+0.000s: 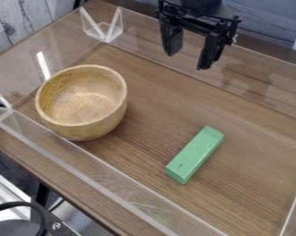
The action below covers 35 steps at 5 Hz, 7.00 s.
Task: Put the green block in the brown bowl
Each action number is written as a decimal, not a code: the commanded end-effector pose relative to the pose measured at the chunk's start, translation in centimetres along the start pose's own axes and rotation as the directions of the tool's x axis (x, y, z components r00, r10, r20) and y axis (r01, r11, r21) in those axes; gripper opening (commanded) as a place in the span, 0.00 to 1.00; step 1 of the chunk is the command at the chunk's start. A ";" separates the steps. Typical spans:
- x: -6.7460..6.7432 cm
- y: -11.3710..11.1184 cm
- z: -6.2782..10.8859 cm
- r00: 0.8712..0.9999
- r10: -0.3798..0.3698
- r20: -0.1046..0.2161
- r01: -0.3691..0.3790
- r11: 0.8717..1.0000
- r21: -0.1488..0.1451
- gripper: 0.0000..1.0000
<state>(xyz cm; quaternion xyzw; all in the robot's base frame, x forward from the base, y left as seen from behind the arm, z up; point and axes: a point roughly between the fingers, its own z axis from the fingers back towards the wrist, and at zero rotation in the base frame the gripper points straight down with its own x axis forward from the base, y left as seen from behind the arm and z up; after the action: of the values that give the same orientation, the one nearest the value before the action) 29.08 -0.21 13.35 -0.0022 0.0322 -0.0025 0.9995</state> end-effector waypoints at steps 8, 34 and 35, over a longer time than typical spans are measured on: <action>-2.4 -5.8 -10.8 0.990 -0.128 -0.061 0.129 0.992 0.012 0.00; -4.0 11.5 -2.3 1.000 0.021 -0.015 -0.023 0.984 -0.176 0.00; -3.8 10.2 -2.7 1.000 -0.022 0.001 0.022 0.981 -0.195 0.00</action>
<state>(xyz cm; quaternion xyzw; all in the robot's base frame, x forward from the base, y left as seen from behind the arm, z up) 24.67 9.86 9.58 -0.1108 0.0573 -0.0045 0.9922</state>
